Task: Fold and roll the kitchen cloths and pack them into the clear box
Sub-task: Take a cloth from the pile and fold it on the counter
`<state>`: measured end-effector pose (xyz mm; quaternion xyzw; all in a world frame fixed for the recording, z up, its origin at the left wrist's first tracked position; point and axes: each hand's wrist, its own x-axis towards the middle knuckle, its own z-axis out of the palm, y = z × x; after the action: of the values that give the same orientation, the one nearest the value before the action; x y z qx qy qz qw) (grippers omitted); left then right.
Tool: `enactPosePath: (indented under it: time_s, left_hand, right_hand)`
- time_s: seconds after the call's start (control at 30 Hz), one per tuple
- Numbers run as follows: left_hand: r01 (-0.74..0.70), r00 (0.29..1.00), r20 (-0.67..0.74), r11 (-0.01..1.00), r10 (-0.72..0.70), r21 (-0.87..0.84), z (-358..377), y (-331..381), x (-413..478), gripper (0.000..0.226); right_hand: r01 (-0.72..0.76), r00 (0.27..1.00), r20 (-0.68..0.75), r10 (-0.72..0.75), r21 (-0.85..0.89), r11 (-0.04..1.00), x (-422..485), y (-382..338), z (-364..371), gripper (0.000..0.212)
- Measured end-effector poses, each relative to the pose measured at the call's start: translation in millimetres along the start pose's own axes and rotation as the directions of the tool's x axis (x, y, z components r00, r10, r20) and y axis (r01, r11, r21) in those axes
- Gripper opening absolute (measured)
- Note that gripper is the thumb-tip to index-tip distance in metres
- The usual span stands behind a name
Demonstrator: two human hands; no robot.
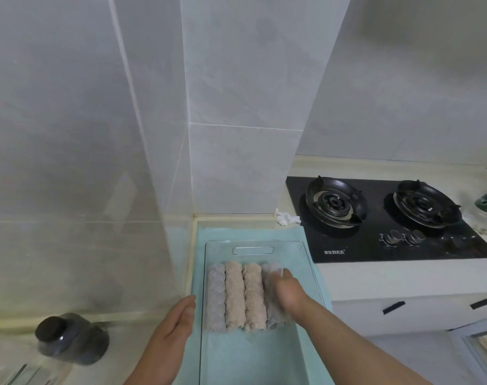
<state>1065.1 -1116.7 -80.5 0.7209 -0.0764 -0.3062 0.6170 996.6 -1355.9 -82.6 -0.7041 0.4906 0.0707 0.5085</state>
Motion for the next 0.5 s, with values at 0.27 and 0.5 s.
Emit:
enactPosePath:
  time_s: [0.27,0.5]
  left_hand:
    - [-0.152,0.988,-0.047,0.981,0.147,-0.124,-21.8,27.9,-18.5,0.040]
    - [-0.223,0.949,-0.253,0.968,0.189,-0.114,-50.5,52.6,-68.4,0.027]
  right_hand:
    - [0.365,0.929,-0.015,-0.369,0.197,0.910,-58.0,-40.2,-27.6,0.022]
    - [0.628,0.752,0.137,-0.645,0.149,0.764,-95.3,-56.5,-33.4,0.022]
